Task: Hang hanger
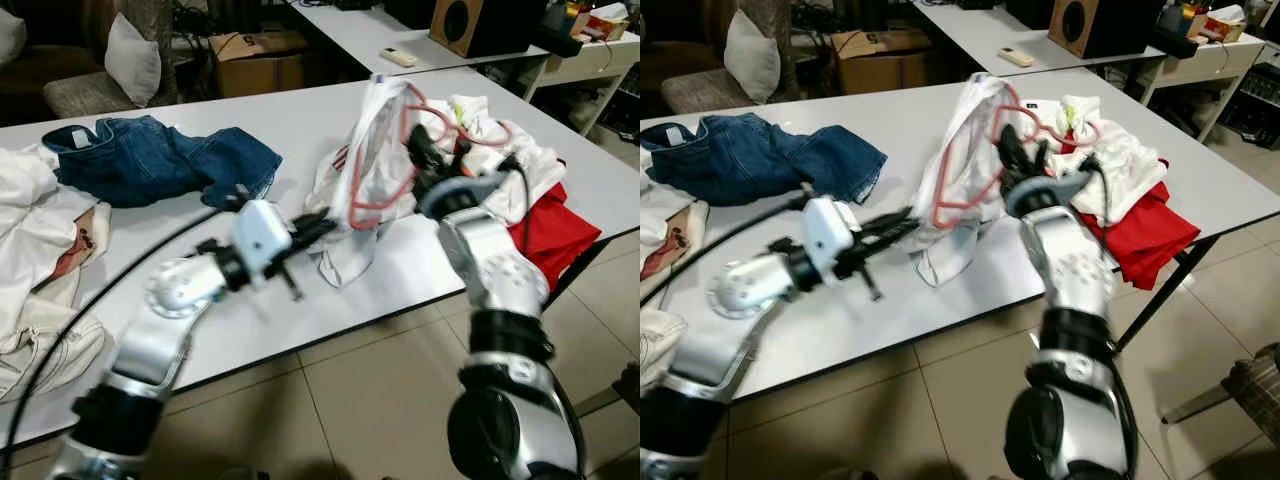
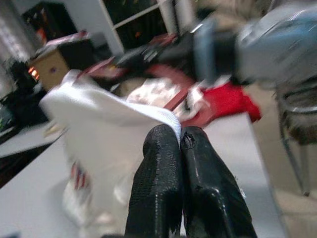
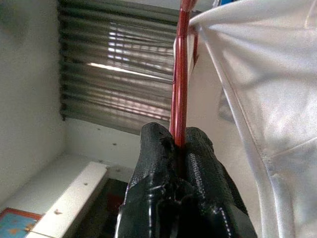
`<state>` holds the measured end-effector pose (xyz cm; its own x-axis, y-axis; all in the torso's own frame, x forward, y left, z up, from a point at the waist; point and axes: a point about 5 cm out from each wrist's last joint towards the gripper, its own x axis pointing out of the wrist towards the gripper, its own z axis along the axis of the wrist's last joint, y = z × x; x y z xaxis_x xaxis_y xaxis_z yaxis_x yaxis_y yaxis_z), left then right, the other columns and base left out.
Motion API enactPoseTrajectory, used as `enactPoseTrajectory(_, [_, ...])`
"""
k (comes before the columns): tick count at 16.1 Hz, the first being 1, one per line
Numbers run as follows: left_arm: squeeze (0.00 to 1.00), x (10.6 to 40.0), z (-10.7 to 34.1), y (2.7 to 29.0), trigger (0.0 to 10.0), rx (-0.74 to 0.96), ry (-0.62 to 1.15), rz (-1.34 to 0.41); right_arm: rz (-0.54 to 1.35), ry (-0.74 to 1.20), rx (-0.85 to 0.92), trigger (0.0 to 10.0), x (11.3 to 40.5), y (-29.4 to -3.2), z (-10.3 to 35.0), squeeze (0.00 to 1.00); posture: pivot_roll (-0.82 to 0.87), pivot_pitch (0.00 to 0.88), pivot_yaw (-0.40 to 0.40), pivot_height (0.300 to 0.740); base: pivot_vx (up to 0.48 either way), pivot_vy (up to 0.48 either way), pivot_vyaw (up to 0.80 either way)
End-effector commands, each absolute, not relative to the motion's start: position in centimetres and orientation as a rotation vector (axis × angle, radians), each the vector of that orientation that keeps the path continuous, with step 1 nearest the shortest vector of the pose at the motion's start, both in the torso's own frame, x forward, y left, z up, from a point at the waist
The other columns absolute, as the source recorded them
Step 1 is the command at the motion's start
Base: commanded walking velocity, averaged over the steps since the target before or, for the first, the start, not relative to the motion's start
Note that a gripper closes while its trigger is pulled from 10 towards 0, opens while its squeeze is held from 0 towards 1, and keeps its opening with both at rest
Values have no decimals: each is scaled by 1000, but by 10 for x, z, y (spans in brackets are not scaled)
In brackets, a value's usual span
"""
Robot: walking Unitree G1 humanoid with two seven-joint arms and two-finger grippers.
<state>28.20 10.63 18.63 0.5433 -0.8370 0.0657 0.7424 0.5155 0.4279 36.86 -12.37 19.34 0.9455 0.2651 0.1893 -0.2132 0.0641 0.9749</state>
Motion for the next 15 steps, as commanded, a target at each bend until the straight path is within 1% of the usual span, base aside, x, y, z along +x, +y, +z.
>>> enactPoseTrajectory(1, [0, 280, 194, 98, 0, 368, -308, -1002, 352, 29, 1411, 10000, 373, -120, 197, 0, -121, 0, -20, 740, 0, 0, 0])
enactPoseTrajectory(5, [0, 279, 214, 82, 0, 259, -381, -1025, 270, 53, 1280, 10000, 387, -107, 193, 0, -129, 0, -16, 740, 0, 0, 0])
enactPoseTrajectory(7, [0, 276, 219, 80, 0, 237, -390, -1054, 269, 52, 1270, 10000, 390, -105, 195, 0, -124, 0, -20, 740, 0, 0, 0])
enactPoseTrajectory(8, [0, 270, 208, 75, 0, 257, -321, -1124, 289, 5, 1374, 10000, 391, -106, 201, 0, -125, 0, -18, 740, 0, 0, 0])
enactPoseTrajectory(9, [0, 267, 199, 71, 0, 292, -251, -1165, 297, -1, 1374, 10000, 391, -105, 203, 0, -124, 0, -18, 740, 0, 0, 0])
enactPoseTrajectory(10, [0, 265, 190, 68, 1569, 351, -189, -1190, 314, -7, 1400, 10000, 392, -103, 206, 0, -124, 0, -17, 740, 0, 0, 0])
enactPoseTrajectory(11, [0, 264, 186, 65, 10000, 348, -160, -1198, 319, -28, 1427, 10000, 393, -103, 209, 0, -126, 0, -15, 740, 0, 0, 0])
enactPoseTrajectory(12, [122, 267, 186, 66, 10000, 353, -150, -1175, 297, -51, 1414, 10000, 395, -105, 212, 0, -126, 0, -15, 740, 0, 0, 0])
enactPoseTrajectory(13, [1000, 269, 186, 68, 10000, 371, -138, -1172, 294, -69, 1413, 10000, 396, -108, 216, 0, -127, 0, -15, 740, 0, 0, 0])
enactPoseTrajectory(14, [1000, 267, 185, 71, 10000, 371, -119, -1195, 312, -93, 1413, 10000, 397, -110, 220, 0, -127, 0, -13, 740, 0, 0, 0])
enactPoseTrajectory(15, [1000, 264, 185, 73, 10000, 363, -101, -1230, 321, -91, 1365, 10000, 397, -111, 222, 0, -128, 0, -12, 740, 0, 0, 0])
